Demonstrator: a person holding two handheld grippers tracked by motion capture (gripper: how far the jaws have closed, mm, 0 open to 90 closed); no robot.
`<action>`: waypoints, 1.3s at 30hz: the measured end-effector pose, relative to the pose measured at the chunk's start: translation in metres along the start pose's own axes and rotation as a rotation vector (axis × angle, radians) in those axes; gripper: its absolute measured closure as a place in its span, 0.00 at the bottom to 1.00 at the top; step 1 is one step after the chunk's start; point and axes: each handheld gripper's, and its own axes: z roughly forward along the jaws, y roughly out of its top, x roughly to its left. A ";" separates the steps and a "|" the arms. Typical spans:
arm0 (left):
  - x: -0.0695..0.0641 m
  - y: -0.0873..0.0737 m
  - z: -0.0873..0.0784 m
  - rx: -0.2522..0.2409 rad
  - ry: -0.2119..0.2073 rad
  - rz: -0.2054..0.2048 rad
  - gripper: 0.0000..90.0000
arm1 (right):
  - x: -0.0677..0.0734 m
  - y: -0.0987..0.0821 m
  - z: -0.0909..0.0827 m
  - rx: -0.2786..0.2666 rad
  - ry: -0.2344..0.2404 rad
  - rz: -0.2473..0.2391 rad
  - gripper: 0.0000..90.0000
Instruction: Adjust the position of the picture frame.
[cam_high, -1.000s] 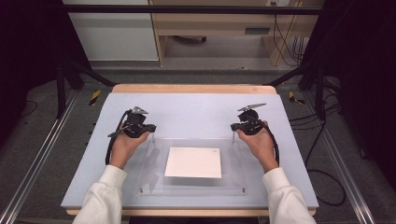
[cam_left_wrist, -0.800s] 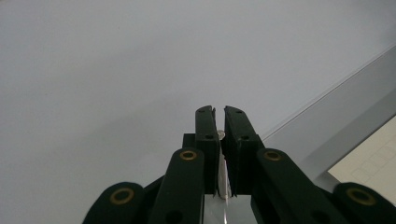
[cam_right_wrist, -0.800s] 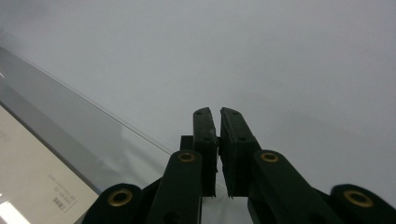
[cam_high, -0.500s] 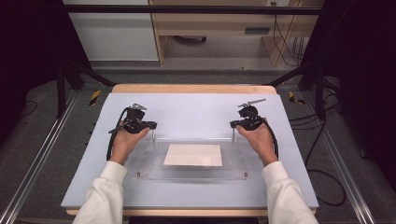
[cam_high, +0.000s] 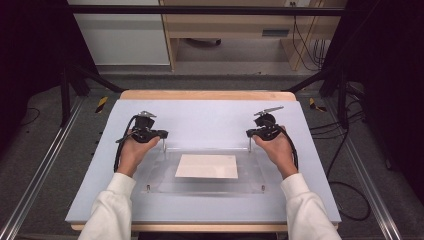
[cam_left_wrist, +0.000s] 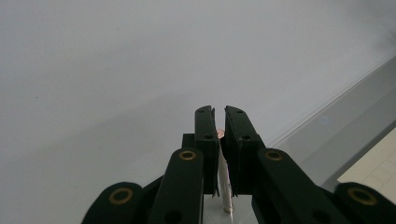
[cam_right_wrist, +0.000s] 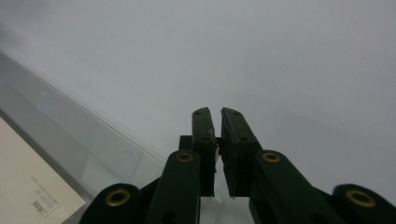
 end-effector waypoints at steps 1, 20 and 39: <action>0.001 0.000 0.000 0.001 -0.004 0.000 0.93 | 0.000 0.000 0.000 0.000 -0.001 0.001 0.94; 0.003 0.001 0.004 -0.010 -0.008 -0.034 0.93 | 0.000 0.007 0.001 0.002 -0.022 -0.037 0.92; 0.003 0.000 0.004 -0.007 -0.012 -0.032 0.93 | -0.001 0.010 -0.013 -0.047 -0.061 -0.061 0.85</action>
